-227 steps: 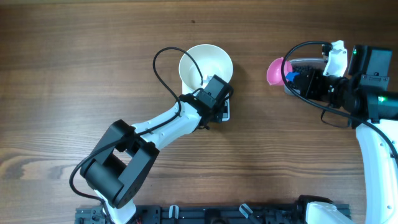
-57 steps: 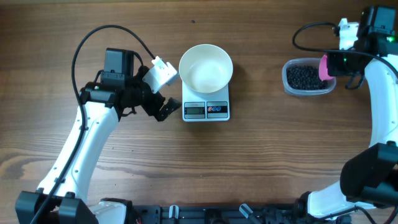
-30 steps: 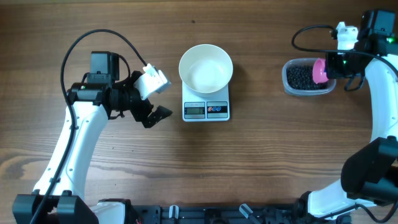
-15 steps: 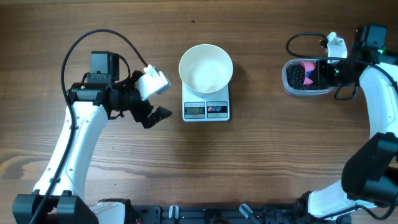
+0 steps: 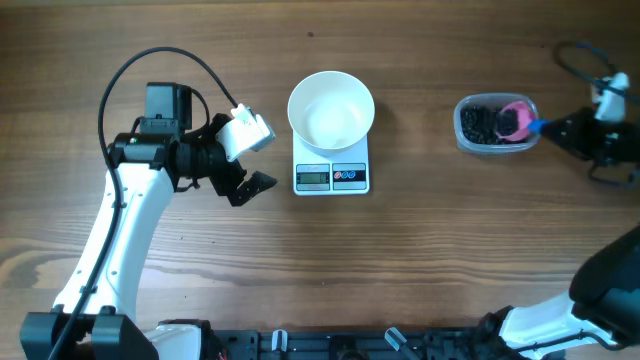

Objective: Scoop item into bowl and weigh 150g on scale
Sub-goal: 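Scoop black beans from the tub with the right gripper, then carry the filled scoop over the white bowl and tip beans in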

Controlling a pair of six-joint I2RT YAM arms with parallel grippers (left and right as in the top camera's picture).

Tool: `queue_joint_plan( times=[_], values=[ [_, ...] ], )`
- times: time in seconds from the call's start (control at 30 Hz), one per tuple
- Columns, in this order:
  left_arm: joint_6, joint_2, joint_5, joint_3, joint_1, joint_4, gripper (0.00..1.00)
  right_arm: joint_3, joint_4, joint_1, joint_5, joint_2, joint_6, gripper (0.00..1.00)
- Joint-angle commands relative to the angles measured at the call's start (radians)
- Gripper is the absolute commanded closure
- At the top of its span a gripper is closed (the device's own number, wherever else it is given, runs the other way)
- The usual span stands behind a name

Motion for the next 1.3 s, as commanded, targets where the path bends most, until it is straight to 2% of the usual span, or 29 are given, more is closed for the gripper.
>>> queue_joint_plan(
  times=[0.0,0.17,0.3,0.43,0.53,0.67,0.73,0.9,0.97,1.0,1.07,1.17,1.27],
  values=[
    [0.016,-0.016,0.023,-0.004,0.005,0.0,0.0,-0.01,-0.021,-0.071,-0.174,0.013,-0.044,0.96],
    [0.016,-0.016,0.023,-0.004,0.005,0.0,0.0,-0.01,-0.091,-0.096,-0.373,0.013,-0.147,0.96],
    [0.016,-0.016,0.023,-0.004,0.005,0.0,0.0,-0.01,-0.129,0.01,-0.491,0.013,-0.182,0.96],
    [0.016,-0.016,0.023,-0.004,0.005,0.0,0.0,-0.008,-0.069,0.212,-0.501,0.013,-0.098,0.96],
    [0.016,-0.016,0.023,-0.004,0.005,0.0,0.0,0.018,0.095,0.413,-0.473,0.011,0.09,0.96],
    [0.016,-0.016,0.023,-0.004,0.005,0.0,0.0,0.095,0.188,0.616,-0.228,0.01,0.237,0.96],
    [0.016,-0.016,0.023,-0.004,0.005,0.0,0.0,0.136,0.203,0.733,0.016,0.01,0.289,0.96],
    [0.016,-0.016,0.023,-0.004,0.005,0.0,0.0,0.157,0.229,1.002,0.63,0.01,0.296,0.96],
    [0.016,-0.016,0.023,-0.004,0.005,0.0,0.0,0.157,0.248,1.085,0.816,0.01,0.284,0.96],
    [0.016,-0.016,0.023,-0.004,0.005,0.0,0.0,0.157,0.265,1.157,0.99,0.01,0.283,0.96],
    [0.016,-0.016,0.023,-0.004,0.005,0.0,0.0,0.157,0.305,1.256,1.192,0.01,0.225,0.96],
    [0.016,-0.016,0.023,-0.004,0.005,0.0,0.0,0.157,0.343,1.298,1.258,0.01,0.181,0.96],
    [0.016,-0.016,0.023,-0.004,0.005,0.0,0.0,0.157,0.343,1.282,1.161,0.006,0.182,0.96]
  ],
)
